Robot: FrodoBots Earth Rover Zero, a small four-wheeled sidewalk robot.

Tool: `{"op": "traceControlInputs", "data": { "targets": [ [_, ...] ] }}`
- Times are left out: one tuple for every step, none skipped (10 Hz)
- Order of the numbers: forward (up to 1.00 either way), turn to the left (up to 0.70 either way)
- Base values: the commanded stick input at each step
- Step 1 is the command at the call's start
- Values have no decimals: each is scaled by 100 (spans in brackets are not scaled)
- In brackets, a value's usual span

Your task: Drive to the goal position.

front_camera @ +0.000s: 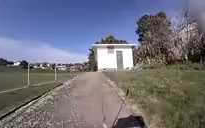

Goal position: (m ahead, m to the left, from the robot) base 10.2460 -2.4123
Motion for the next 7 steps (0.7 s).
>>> {"op": "traceControlInputs", "data": {
  "targets": [
    [70, 0],
    [70, 0],
    [70, 0],
    [70, 0],
    [70, 0],
    [70, 0],
    [70, 0]
  ]
}}
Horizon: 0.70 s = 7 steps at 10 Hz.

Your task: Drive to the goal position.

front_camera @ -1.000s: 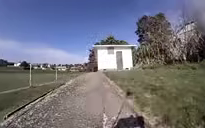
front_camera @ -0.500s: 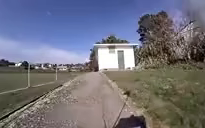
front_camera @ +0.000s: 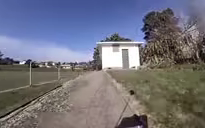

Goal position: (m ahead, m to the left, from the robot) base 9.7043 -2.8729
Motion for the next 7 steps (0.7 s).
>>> {"op": "traceControlInputs", "data": {
  "targets": [
    [70, 0],
    [70, 0],
    [70, 0],
    [70, 0],
    [70, 0],
    [70, 0],
    [70, 0]
  ]
}}
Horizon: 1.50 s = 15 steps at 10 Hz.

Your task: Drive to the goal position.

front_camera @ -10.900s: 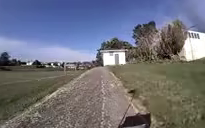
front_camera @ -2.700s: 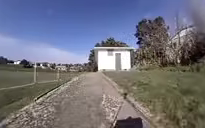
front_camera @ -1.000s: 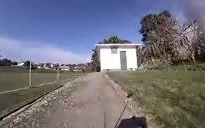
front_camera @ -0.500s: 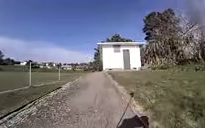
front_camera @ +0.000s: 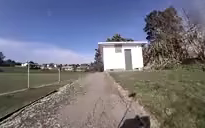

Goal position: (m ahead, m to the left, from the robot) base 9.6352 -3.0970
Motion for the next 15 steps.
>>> {"op": "traceControlInputs", "data": {
  "targets": [
    [70, 0],
    [70, 0],
    [70, 0],
    [70, 0],
    [70, 0],
    [70, 1],
    [70, 6],
    [70, 10],
    [70, 14],
    [70, 14],
    [70, 14],
    [70, 14],
    [70, 14],
    [70, 8],
    [70, 0]
  ]
}}
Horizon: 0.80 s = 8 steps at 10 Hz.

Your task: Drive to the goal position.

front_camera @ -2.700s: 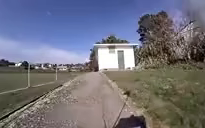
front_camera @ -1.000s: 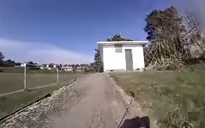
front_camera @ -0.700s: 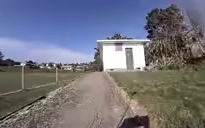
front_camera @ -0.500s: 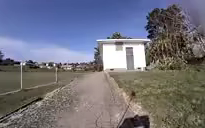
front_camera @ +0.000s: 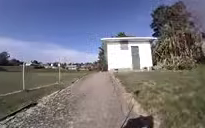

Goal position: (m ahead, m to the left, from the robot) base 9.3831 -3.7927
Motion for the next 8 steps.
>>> {"op": "traceControlInputs", "data": {
  "targets": [
    [70, 0],
    [70, 0],
    [70, 0],
    [70, 0],
    [70, -14],
    [70, -14],
    [70, -14],
    [70, -14]
  ]
}}
